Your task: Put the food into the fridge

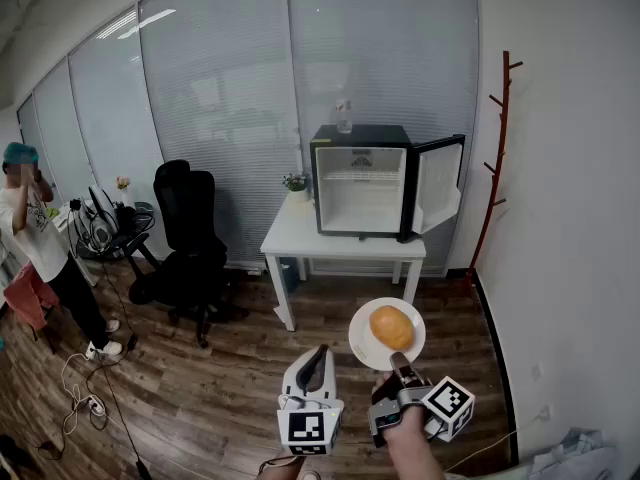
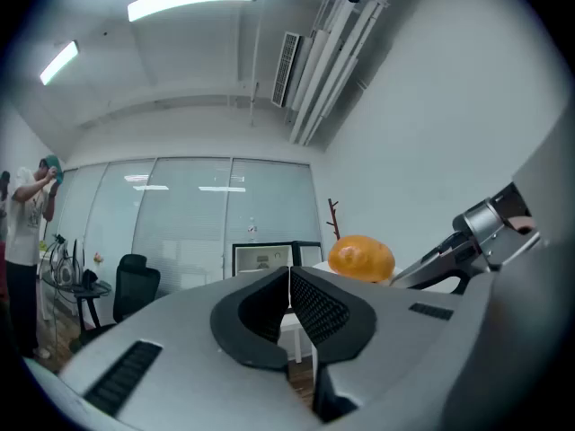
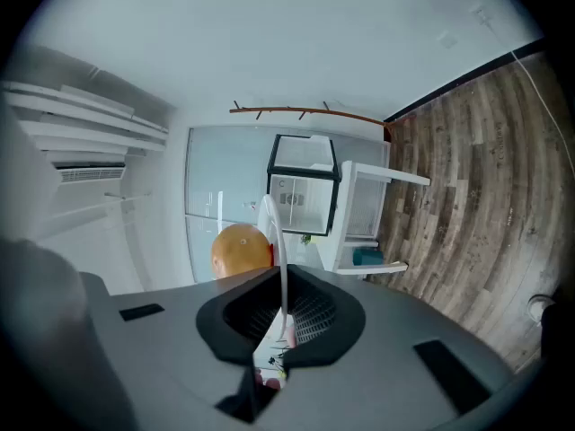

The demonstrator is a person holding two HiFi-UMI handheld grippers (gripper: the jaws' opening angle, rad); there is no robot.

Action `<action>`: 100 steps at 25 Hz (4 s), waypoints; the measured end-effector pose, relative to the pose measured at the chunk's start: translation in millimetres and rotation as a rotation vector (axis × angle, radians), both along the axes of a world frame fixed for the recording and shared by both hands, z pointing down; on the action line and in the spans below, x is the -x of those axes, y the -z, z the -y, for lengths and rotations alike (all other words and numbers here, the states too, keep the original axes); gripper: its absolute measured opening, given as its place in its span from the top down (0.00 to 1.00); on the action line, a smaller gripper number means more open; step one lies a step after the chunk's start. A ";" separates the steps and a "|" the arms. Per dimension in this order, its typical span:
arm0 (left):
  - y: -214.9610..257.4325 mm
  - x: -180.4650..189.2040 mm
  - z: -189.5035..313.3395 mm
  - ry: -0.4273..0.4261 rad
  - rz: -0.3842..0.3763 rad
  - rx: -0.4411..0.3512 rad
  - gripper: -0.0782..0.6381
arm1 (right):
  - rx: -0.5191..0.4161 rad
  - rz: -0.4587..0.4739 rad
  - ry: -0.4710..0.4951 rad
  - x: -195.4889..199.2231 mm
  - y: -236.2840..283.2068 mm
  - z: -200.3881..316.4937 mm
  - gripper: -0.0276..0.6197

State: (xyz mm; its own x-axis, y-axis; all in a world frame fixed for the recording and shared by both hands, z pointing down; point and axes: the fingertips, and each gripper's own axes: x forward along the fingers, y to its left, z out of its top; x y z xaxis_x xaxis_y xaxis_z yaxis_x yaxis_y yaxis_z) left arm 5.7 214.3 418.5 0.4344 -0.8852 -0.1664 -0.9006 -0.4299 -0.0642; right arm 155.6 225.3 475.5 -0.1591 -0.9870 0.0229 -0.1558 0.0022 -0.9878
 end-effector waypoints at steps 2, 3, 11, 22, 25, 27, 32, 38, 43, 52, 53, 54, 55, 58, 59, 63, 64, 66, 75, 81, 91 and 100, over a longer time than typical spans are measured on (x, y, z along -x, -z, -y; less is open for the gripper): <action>3.6 2.8 -17.7 -0.008 0.000 0.000 0.85 | -0.001 0.006 -0.003 3.2 2.3 -18.4 0.90; 5.0 4.1 -25.2 -0.011 -0.001 0.001 0.85 | -0.002 0.008 -0.003 4.5 3.7 -25.9 0.90; 13.9 16.1 -41.0 -0.019 0.000 -0.014 0.85 | -0.018 0.004 -0.002 21.3 13.3 -38.2 0.90; 9.8 58.2 6.7 -0.027 -0.004 -0.013 0.85 | 0.006 -0.005 -0.034 57.1 6.0 4.8 0.90; 10.4 74.3 23.1 -0.039 -0.013 -0.011 0.85 | 0.006 -0.009 -0.046 71.3 5.9 19.6 0.90; 13.0 82.9 34.0 -0.048 -0.016 -0.015 0.85 | 0.001 -0.013 -0.058 79.0 8.4 29.0 0.90; 13.6 94.3 52.0 -0.063 -0.017 -0.019 0.85 | 0.008 -0.001 -0.074 91.5 6.0 45.1 0.90; 10.5 99.4 81.0 -0.068 -0.020 -0.022 0.85 | -0.001 -0.006 -0.077 95.5 3.6 74.7 0.90; 7.6 89.7 111.9 -0.065 -0.020 -0.020 0.85 | 0.016 0.002 -0.074 84.9 -3.4 104.9 0.90; 20.9 39.8 187.3 -0.062 -0.009 -0.023 0.85 | 0.028 0.026 -0.062 38.5 2.2 179.9 0.90; 22.7 32.2 196.2 -0.060 -0.009 -0.024 0.85 | 0.028 0.028 -0.060 31.3 3.3 189.1 0.90; 24.3 24.0 204.9 -0.059 -0.007 -0.026 0.85 | 0.027 0.028 -0.057 23.8 4.3 198.2 0.90; 25.2 15.4 213.1 -0.058 -0.004 -0.027 0.85 | 0.025 0.028 -0.054 16.3 4.9 206.9 0.90; 24.8 -8.6 236.1 -0.052 0.007 -0.027 0.85 | 0.018 0.028 -0.045 -4.7 6.0 231.2 0.90; 24.7 -15.4 243.9 -0.047 0.009 -0.026 0.85 | 0.015 0.027 -0.039 -10.9 6.9 239.4 0.90; 27.2 -40.7 272.2 -0.029 0.011 -0.025 0.85 | 0.003 0.019 -0.014 -33.5 13.1 269.7 0.90; 28.0 -45.3 278.1 -0.026 0.014 -0.026 0.85 | 0.000 0.018 -0.009 -38.0 14.5 277.1 0.90; 27.0 -50.7 289.9 -0.018 0.020 -0.023 0.85 | -0.005 0.027 -0.001 -44.4 15.1 292.6 0.90; 19.0 -52.4 349.1 0.006 0.025 -0.017 0.85 | 0.009 0.033 0.020 -47.3 6.2 355.7 0.90; 14.5 -47.9 407.2 -0.014 0.012 -0.019 0.85 | 0.023 0.010 0.002 -42.6 3.6 410.0 0.90; 19.7 -3.0 509.8 -0.029 -0.002 -0.013 0.85 | 0.016 -0.011 -0.012 1.6 17.6 513.3 0.90; 22.4 8.6 571.5 -0.061 -0.019 -0.019 0.85 | 0.017 -0.018 -0.044 11.3 21.6 569.0 0.90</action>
